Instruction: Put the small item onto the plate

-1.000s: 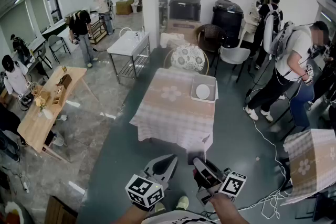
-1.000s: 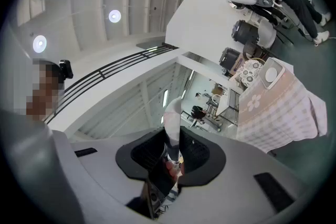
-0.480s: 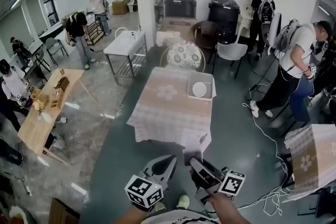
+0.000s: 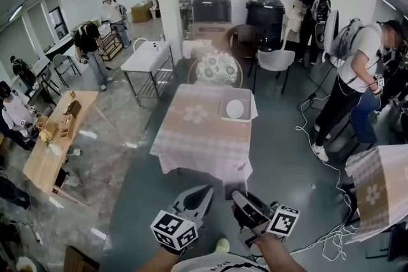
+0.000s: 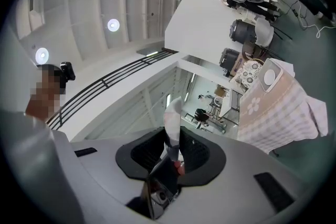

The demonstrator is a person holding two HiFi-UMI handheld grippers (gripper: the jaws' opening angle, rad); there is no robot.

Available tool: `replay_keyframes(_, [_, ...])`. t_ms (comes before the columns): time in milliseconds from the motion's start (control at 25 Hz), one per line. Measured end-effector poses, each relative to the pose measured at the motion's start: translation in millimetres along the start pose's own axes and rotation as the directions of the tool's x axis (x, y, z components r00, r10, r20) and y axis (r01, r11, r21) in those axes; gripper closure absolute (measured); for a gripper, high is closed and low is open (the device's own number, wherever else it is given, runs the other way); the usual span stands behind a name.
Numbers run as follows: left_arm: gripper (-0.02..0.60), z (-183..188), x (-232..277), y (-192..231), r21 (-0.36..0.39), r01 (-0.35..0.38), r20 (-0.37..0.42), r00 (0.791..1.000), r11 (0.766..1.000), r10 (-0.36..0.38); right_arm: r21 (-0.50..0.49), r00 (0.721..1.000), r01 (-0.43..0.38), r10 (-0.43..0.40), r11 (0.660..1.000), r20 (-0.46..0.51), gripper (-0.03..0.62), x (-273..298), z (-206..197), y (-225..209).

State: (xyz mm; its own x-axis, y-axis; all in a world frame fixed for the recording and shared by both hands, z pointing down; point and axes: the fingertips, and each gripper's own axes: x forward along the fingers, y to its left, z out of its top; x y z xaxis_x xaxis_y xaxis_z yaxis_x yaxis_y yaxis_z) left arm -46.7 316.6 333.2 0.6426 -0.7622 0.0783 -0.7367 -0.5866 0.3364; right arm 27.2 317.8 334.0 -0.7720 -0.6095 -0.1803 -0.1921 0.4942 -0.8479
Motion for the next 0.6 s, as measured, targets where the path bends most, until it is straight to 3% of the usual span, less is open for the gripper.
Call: replay_keyframes(600, [0.575, 4, 57, -13, 0.026, 0.024, -0.020, 1.000, 0.999, -0.023, 0.004, 0.999, 0.012, -0.012, 1.000, 0.030, 0.499, -18, 43, -25])
